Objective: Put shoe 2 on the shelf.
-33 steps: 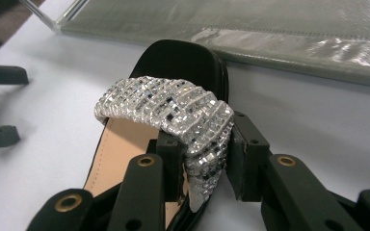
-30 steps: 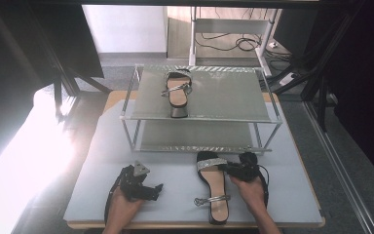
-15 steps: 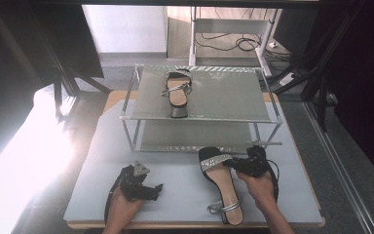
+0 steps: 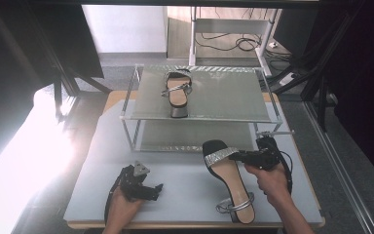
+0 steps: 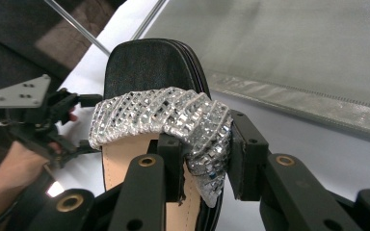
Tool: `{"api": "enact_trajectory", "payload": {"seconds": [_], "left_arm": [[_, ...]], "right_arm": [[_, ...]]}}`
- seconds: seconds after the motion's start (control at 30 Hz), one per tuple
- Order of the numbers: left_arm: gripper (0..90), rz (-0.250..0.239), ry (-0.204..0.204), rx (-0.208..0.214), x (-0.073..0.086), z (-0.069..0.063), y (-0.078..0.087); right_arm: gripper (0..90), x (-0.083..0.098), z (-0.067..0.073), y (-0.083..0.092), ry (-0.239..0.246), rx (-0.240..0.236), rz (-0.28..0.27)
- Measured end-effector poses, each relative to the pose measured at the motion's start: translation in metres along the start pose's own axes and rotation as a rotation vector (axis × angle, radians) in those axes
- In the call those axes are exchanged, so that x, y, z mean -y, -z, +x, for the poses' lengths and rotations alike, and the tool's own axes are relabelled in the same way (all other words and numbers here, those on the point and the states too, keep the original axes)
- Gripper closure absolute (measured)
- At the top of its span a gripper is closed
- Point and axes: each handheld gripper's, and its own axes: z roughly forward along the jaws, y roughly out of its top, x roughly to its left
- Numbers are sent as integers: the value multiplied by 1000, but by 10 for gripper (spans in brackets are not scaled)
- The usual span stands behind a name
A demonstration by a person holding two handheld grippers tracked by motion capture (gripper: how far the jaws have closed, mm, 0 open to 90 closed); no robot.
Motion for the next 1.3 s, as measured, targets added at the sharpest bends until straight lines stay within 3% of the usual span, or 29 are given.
{"api": "enact_trajectory", "payload": {"seconds": [0.53,0.87,1.03,1.3], "left_arm": [[0,4,-1,2,0,0,0],[0,1,0,2,0,0,0],[0,1,1,2,0,0,0],[0,1,1,2,0,0,0]], "right_arm": [[706,-45,23,40,-19,-11,-8],[706,-84,29,45,-39,10,-52],[706,-104,32,44,-64,3,-80],[706,-136,33,39,-104,36,-100]]}}
